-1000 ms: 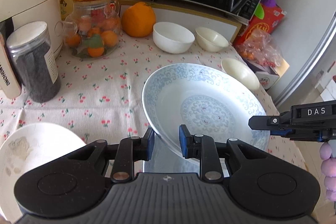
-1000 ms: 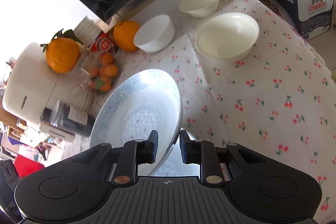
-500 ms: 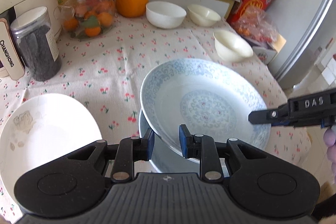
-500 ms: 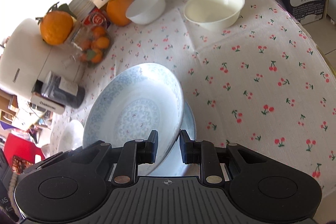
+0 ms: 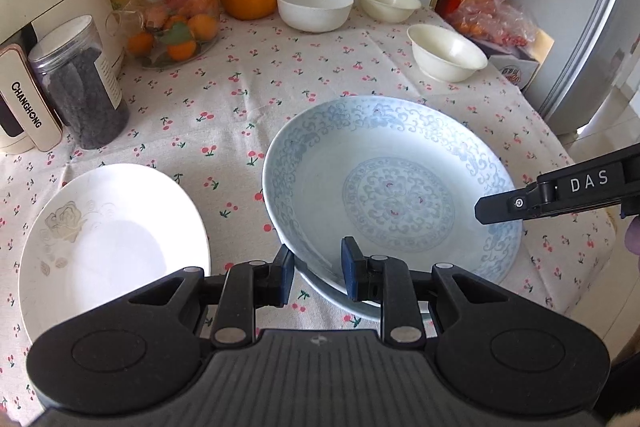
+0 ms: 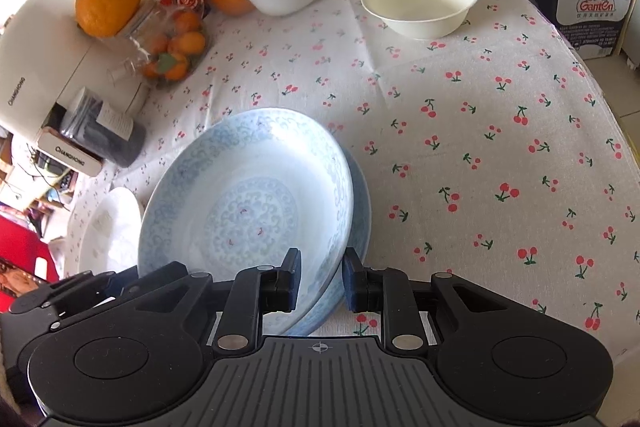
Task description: Organize plates and bowls
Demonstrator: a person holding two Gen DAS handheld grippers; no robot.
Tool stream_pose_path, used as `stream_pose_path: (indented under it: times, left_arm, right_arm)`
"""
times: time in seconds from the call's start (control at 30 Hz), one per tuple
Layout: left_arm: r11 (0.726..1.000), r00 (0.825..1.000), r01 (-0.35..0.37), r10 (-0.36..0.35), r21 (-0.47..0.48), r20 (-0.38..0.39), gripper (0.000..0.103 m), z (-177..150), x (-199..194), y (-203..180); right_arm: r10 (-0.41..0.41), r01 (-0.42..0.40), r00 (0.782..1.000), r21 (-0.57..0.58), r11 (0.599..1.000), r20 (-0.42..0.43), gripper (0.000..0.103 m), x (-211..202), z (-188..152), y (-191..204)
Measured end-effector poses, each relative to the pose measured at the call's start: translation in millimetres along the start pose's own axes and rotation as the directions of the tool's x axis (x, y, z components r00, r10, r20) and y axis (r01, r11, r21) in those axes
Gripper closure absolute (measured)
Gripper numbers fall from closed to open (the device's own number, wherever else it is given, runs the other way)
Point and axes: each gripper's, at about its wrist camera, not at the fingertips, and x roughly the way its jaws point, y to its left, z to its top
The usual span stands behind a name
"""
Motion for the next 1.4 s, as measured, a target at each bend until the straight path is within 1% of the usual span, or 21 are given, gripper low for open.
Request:
stream_pose_path:
  times: [0.3,0.43,0.63,1.13,1.4]
  left_arm:
    - [1.0,1.0,0.004,-0.005,-0.019,-0.031,0.08,-0.8,0.8,2.7]
    - [1.0,0.999,0.011,-0.012,-0.025,-0.042,0.08,-0.2,2.0,3.8]
    - [1.0,0.998,-0.001,0.002,0.006,-0.061,0.081,-1.8,4.4,-0.3]
    - [0.997,0.998,-0.037,0.04,0.061,-0.042,0.08,-2.1,6.9,-5.1]
    - [0.998,0.998,-0.038,0.041,0.058,-0.044,0.08,-2.1,6.8,-5.6]
  right_arm:
    - [-0.044,0.044,0.999,-0.041,0.998,-0.002,0.081,-2.8,-4.0,9.4]
    - [-0.063,0.062,0.998,-0.057,0.996,-0.015,0.081,-4.3,-5.5,12.6]
    - [-0.094,0.09,0.994,-0.081,0.993,-0.046,0.081,-2.1,-7.5,14.1]
    - [-0.12,0.114,0.992,-0.112,0.987,-0.048,0.08,1.8,-5.1,15.6]
    - [-0.121,0.115,0.991,-0.113,0.987,-0.053,0.079,3.2,-4.1,16.7]
